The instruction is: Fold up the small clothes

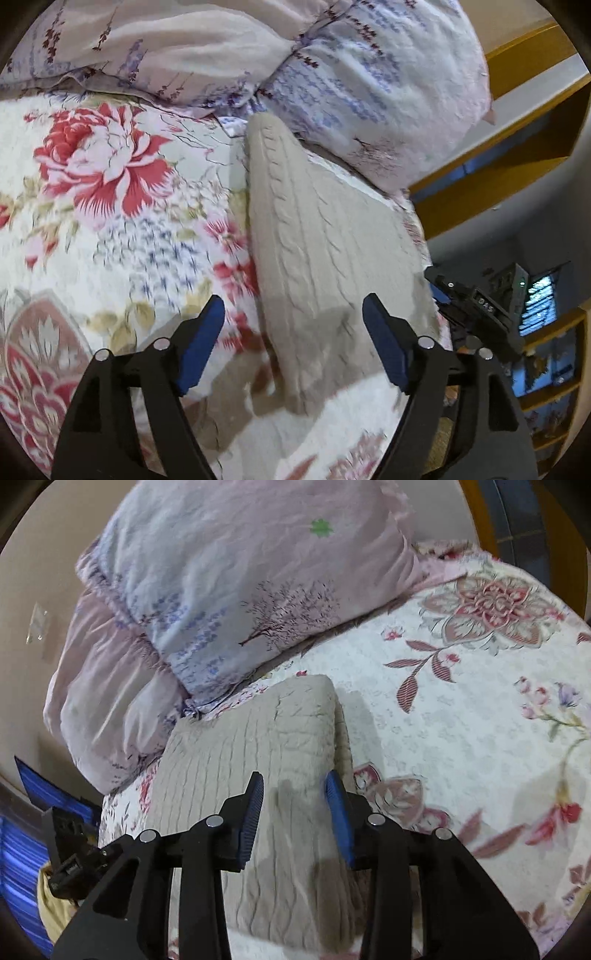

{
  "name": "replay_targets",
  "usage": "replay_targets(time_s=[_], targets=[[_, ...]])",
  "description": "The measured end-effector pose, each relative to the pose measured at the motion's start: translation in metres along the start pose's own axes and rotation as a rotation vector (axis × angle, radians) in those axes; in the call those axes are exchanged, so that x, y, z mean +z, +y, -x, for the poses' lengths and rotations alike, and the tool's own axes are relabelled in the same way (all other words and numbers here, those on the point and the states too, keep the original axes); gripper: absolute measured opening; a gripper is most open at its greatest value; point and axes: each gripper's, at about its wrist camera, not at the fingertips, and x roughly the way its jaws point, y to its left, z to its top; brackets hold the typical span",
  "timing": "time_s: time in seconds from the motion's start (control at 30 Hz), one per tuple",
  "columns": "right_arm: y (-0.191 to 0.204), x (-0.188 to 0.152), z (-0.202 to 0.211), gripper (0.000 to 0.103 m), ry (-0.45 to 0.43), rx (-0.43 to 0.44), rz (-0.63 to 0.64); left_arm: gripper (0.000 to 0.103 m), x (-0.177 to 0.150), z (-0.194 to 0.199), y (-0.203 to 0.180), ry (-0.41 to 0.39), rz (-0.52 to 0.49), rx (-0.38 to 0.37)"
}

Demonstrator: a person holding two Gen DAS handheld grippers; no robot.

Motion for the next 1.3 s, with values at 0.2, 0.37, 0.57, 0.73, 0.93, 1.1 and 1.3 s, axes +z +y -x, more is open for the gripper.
replay_targets(time_s=[0.2,0.37,0.57,0.73,0.93,1.1,1.3], targets=[[0.014,0.001,0.004,0.010,-0.103,-0.077,0.118,0.081,0.010,-0.023,-0.004,-0.002,-0.011,0.022],[-0.009,-0.008,-0.023,0.010,-0.040,-0.198,0.081,0.081,0.008,-0.028,-0.011,-0.005,-0.049,0.037],[0.010,-0.002,-0.007,0.023,-0.078,-0.225,0.116,0.082,0.010,-0.030,-0.010,-0.002,-0.039,0.036],[0.044,-0.006,0.010,0.039,-0.136,-0.174,0.217,0.082,0.011,-0.032,-0.011,0.004,-0.039,0.036],[0.042,-0.021,-0.035,0.043,0.025,-0.240,0.282,0.085,0.009,-0.035,-0.012,0.012,-0.041,0.029],[0.043,-0.015,-0.018,0.049,-0.003,-0.181,0.244,0.085,0.010,-0.037,-0.011,0.022,-0.034,0.007],[0.013,0.006,0.002,0.072,-0.047,-0.076,0.054,0.088,0.015,-0.041,-0.009,0.034,-0.011,-0.019]])
